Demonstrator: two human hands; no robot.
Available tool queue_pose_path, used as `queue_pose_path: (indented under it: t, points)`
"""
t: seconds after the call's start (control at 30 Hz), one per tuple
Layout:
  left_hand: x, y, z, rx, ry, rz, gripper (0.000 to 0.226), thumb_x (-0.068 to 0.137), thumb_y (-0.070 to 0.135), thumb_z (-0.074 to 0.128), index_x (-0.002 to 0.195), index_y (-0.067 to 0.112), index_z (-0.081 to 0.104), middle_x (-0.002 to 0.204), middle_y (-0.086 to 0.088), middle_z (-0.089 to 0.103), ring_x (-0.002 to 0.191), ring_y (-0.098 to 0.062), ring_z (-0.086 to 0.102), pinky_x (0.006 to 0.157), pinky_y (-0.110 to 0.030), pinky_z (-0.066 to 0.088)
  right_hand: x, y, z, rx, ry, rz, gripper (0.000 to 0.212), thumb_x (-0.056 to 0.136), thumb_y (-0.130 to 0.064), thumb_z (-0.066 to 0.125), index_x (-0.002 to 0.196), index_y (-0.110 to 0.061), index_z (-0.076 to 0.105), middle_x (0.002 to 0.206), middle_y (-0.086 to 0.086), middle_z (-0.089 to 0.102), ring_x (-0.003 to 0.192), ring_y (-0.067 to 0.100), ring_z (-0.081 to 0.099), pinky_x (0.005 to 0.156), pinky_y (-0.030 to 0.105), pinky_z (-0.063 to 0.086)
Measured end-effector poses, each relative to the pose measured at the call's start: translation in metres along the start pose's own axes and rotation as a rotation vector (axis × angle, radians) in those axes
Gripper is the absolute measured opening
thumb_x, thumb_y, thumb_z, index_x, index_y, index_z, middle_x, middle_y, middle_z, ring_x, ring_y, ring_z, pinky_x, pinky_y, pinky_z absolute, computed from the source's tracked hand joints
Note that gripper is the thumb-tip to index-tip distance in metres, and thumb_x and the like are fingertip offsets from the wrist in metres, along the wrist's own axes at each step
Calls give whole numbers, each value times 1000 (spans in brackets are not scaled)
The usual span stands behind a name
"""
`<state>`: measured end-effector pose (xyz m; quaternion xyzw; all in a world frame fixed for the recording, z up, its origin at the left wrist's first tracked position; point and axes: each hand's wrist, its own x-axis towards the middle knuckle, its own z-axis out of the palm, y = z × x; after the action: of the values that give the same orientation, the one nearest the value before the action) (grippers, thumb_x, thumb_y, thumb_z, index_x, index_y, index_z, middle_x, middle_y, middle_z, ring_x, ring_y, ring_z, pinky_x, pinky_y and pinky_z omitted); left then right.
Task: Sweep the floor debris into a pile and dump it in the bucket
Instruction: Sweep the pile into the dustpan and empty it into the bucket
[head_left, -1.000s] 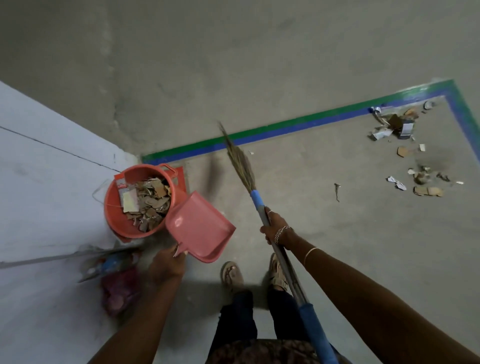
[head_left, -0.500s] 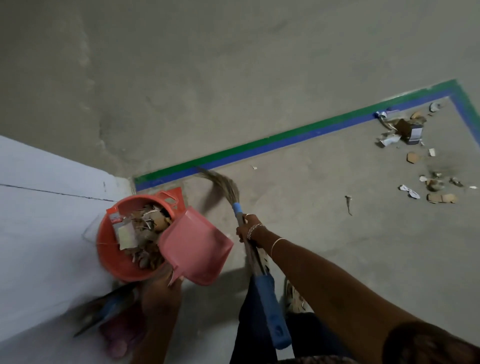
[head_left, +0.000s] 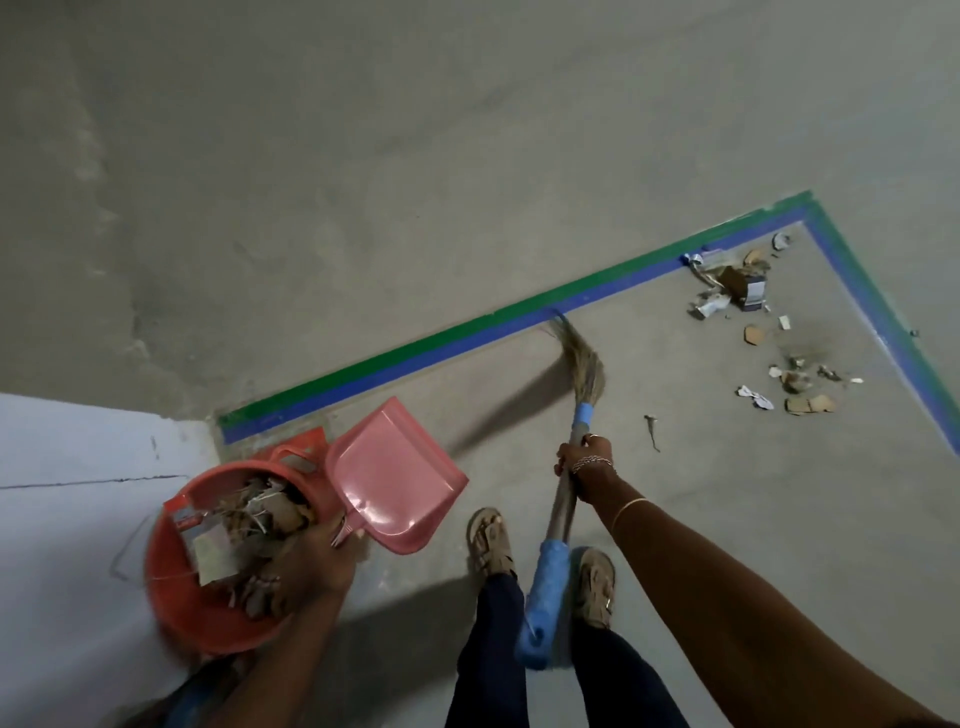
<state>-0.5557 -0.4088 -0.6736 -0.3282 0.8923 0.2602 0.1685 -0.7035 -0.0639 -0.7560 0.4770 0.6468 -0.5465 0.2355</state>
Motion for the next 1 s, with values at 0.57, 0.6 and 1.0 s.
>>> queue_pose_path:
  t: [0.57,0.6,1.0]
  points:
    - [-9,116,63,147,-134,31,13,85,31,79,88,18,79,69,-12,69,70,-30,67,58,-34,43,-36,39,-208,-388,-195,31,63,81,3,65,138,-18,50,76,13,62,44,15,56,42,19,47]
    - [-15,121,70,153,-146,31,16,85,35,78,89,20,79,69,-11,69,70,-30,68,57,-33,44,-33,49,-217,-395,-184,63,51,76,-2,68,122,-23,57,73,13,64,43,13,58,43,20,50]
    - [-81,211,161,343,-172,47,37,78,54,75,109,34,75,93,-7,76,88,-37,71,69,-32,50,49,78,-348,-288,55,46,28,70,-5,70,96,2,64,72,16,66,59,29,64,59,42,58]
